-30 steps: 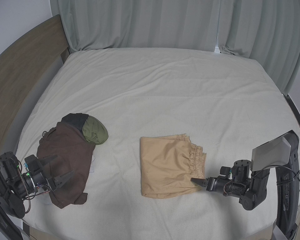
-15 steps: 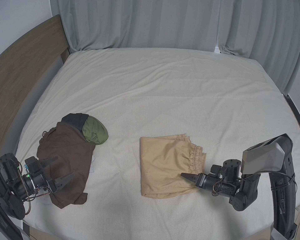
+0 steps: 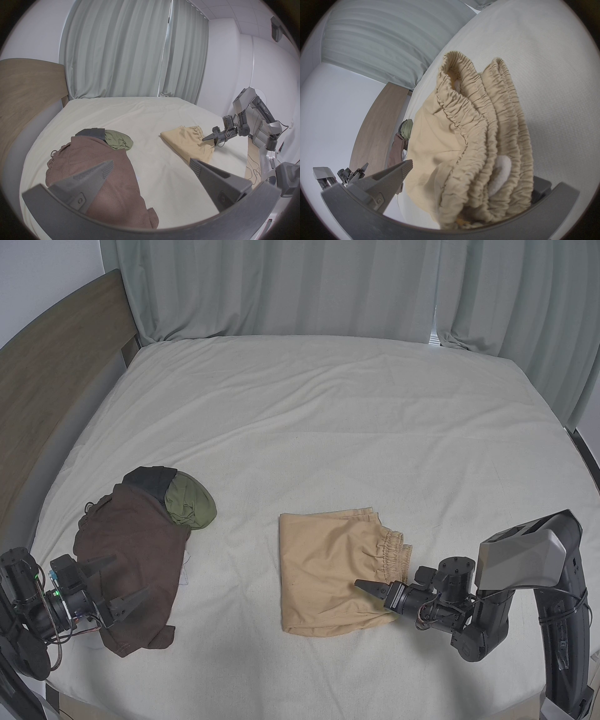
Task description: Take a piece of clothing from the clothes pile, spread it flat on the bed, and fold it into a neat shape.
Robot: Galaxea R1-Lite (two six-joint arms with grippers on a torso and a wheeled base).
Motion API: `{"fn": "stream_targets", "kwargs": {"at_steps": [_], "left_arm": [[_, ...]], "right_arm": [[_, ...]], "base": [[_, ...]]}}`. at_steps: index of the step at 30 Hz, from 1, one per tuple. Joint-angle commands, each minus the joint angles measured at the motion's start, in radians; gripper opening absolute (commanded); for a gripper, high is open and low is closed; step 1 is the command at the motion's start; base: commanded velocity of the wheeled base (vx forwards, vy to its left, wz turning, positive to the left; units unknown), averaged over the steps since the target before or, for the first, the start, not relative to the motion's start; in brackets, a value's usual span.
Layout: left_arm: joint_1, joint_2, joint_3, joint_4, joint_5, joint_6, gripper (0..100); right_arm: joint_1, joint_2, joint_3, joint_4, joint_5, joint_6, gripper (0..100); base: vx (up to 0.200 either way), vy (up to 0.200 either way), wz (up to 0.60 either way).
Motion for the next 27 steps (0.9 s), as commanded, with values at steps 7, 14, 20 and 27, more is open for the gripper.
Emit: {"fn": "stream_targets", "kwargs": {"at_steps": [7,14,20,27], "left_arm": [[0.0,0.001,0.0,-0.001,-0.001,0.001,100],[0.0,-0.003,0.003,0.0,-0.001,0.001,100],[-0.001,-0.003,0.009,-0.001,-0.001,0.002,100],[0.002,-0.001,0.02,0.0,-0.004,0.004,100]], "right_arm": [[0.0,0.011,0.007,-0.002,0.001,0.0,0],[0.0,0.011,0.007,-0.002,0.001,0.0,0],[0.007,0.011,0.007,-0.003,0.001,0.0,0],[0.031,-0.041,0.036,-0.005,0.002,-0.002,0]], "base": [[0.0,0.0,0.0],[0.0,0.0,0.0],[0.0,0.0,0.0],[0.0,0.0,0.0]]}}
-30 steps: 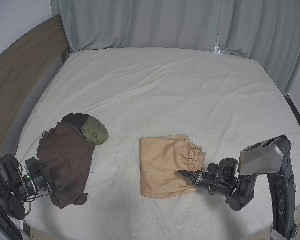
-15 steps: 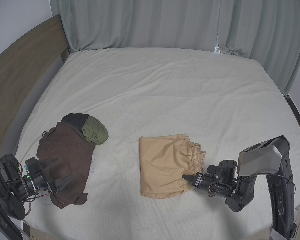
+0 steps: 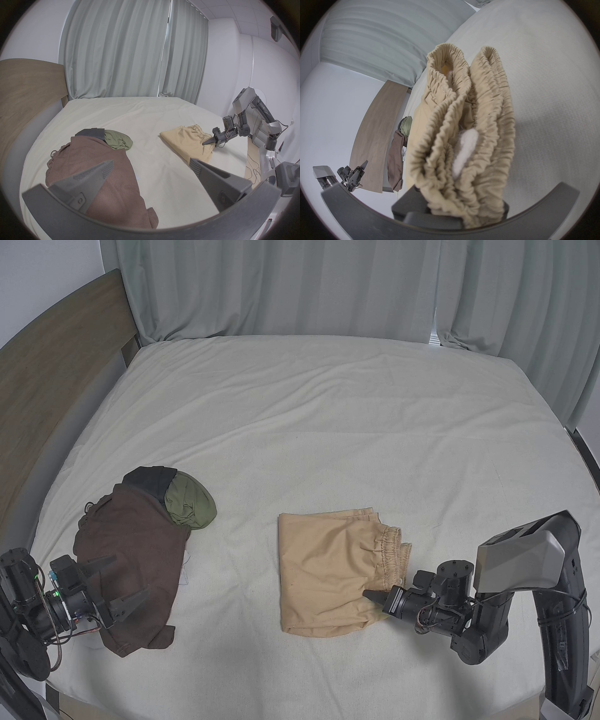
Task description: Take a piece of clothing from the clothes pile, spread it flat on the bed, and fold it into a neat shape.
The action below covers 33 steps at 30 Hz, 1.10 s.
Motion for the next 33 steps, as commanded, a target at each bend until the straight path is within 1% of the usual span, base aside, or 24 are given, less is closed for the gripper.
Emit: {"fn": "stream_targets", "kwargs": {"at_steps": [1,9,11,15,16,19,27,33], "left_arm": [[0.0,0.002,0.016,0.0,-0.002,0.001,100],[0.002,0.002,0.016,0.0,-0.003,0.001,100],[0.002,0.002,0.016,0.0,-0.003,-0.001,100],[0.0,0.002,0.016,0.0,-0.003,0.001,100],[-0.003,0.007,0.016,0.002,-0.002,0.001,100],[-0.003,0.004,0.018,0.002,-0.003,-0.001,100],[-0.003,0.009,0.018,0.002,-0.003,0.001,100],[-0.001,0.002,0.018,0.002,-0.003,0.001,100]], "right_arm": [[0.035,-0.086,0.029,0.001,0.001,-0.001,0],[0.052,-0.206,0.056,0.002,0.009,-0.001,0],[0.061,-0.248,0.056,0.002,0.023,0.001,0],[0.075,-0.264,0.064,0.004,0.023,0.004,0],[0.094,-0.304,0.075,0.004,0.023,0.007,0],[0.092,-0.32,0.072,0.004,0.023,0.009,0],[0.095,-0.363,0.027,0.005,0.026,0.022,0],[0.095,-0.376,-0.024,0.009,0.047,0.03,0]], "base": [[0.0,0.0,0.0],[0.0,0.0,0.0],[0.0,0.0,0.0],[0.0,0.0,0.0],[0.0,0.0,0.0],[0.0,0.0,0.0],[0.0,0.0,0.0],[0.0,0.0,0.0]]}}
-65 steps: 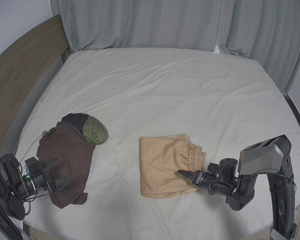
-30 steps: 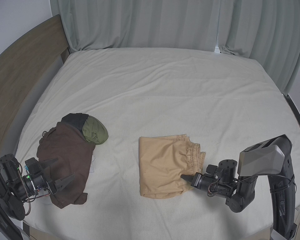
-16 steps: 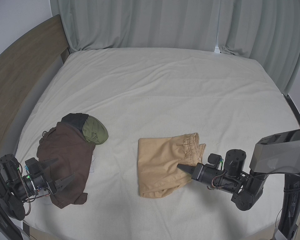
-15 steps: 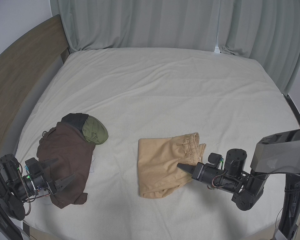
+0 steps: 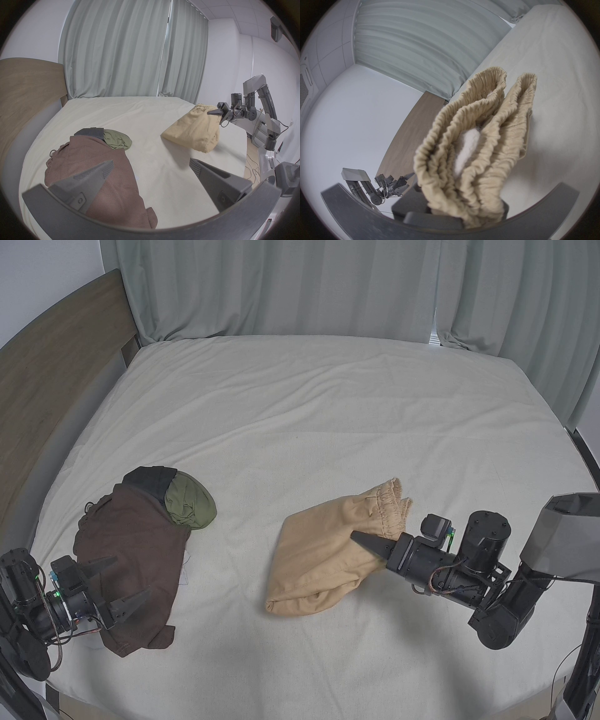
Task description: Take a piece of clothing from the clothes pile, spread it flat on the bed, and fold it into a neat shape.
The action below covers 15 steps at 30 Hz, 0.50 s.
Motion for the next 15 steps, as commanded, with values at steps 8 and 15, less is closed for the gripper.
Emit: {"fn": "stream_targets", "kwargs": {"at_steps": [8,15], "left_arm": [[0.0,0.004,0.018,-0.001,0.0,0.001,100],[-0.001,0.01,0.018,-0.001,0.0,0.001,100]], "right_arm": [[-0.015,-0.025,-0.097,0.006,0.037,0.046,0],[-0.015,-0.025,-0.195,0.061,0.043,0.074,0]], "base": [[0.0,0.0,0.0],[0.0,0.0,0.0]]}}
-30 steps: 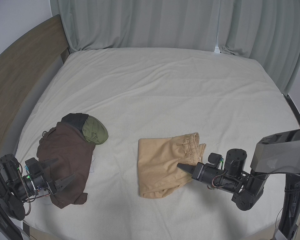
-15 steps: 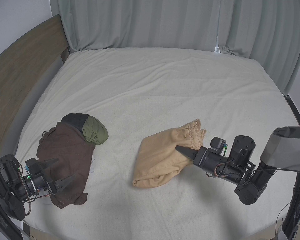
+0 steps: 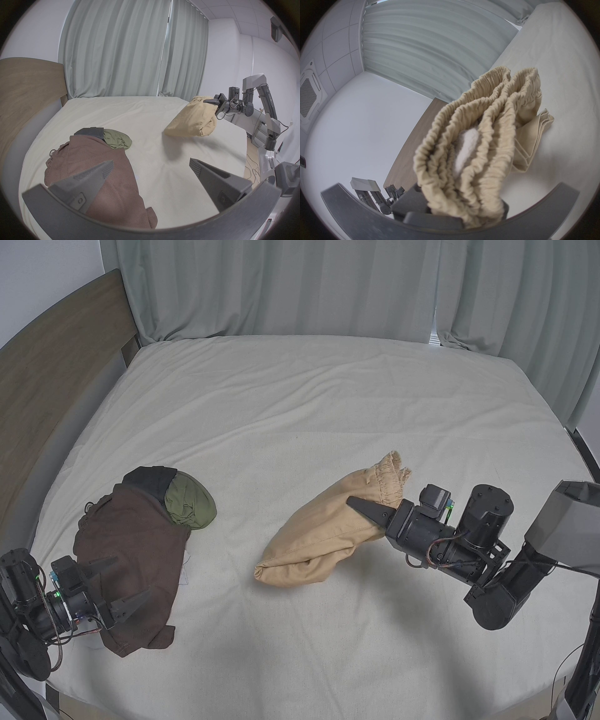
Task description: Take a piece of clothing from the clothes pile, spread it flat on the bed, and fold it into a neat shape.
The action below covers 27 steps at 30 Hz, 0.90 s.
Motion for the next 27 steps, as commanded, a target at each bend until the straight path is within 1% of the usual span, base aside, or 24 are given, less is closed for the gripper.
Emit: {"fn": "stream_targets", "kwargs": {"at_steps": [1,4,7,8,9,12,16,27], "left_arm": [[-0.001,0.007,0.018,-0.001,0.0,0.0,100],[-0.001,0.007,0.018,-0.001,0.0,0.0,100],[-0.001,0.008,0.018,-0.001,0.0,0.0,100],[-0.001,0.008,0.018,-0.001,0.0,0.0,100],[-0.001,0.008,0.018,0.001,0.0,0.0,100],[-0.001,0.008,0.018,0.001,0.0,0.0,100],[0.0,0.012,0.018,0.004,-0.002,0.008,100],[-0.001,0.012,0.018,0.012,-0.003,0.011,100]], "right_arm": [[0.0,-0.005,-0.072,0.031,0.012,0.025,0],[-0.006,-0.002,-0.121,0.045,0.026,0.04,0],[-0.015,0.006,-0.187,0.103,0.032,0.04,0],[-0.015,0.006,-0.187,0.103,0.032,0.04,0],[-0.026,0.012,-0.235,0.138,0.053,0.042,0],[-0.04,0.033,-0.302,0.17,0.087,0.062,0],[-0.052,0.073,-0.409,0.197,0.092,0.117,0],[-0.074,0.182,-0.693,0.362,0.095,0.122,0]], "base": [[0.0,0.0,0.0],[0.0,0.0,0.0],[0.0,0.0,0.0],[0.0,0.0,0.0],[0.0,0.0,0.0],[0.0,0.0,0.0],[0.0,0.0,0.0],[0.0,0.0,0.0]]}}
